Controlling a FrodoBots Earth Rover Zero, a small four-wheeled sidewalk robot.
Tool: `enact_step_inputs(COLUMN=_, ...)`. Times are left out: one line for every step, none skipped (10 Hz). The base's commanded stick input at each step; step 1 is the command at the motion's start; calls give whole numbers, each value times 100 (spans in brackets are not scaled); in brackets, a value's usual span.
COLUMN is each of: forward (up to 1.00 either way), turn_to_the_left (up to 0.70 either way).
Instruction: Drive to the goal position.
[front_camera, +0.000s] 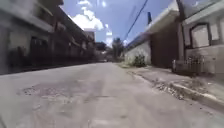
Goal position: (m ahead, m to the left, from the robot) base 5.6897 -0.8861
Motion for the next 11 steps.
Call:
enact_step_inputs(forward=98, turn_to_the_left=25)
enact_step_inputs(forward=98, turn_to_the_left=0)
enact_step_inputs(forward=98, turn_to_the_left=0)
enact_step_inputs(forward=98, turn_to_the_left=0)
enact_step_inputs(forward=98, turn_to_the_left=0)
enact_step_inputs(forward=98, turn_to_the_left=0)
enact_step_inputs(forward=98, turn_to_the_left=0)
enact_step_inputs(forward=98, turn_to_the_left=0)
enact_step_inputs(forward=98, turn_to_the_left=0)
enact_step_inputs(forward=98, turn_to_the_left=0)
enact_step_inputs(forward=98, turn_to_the_left=0)
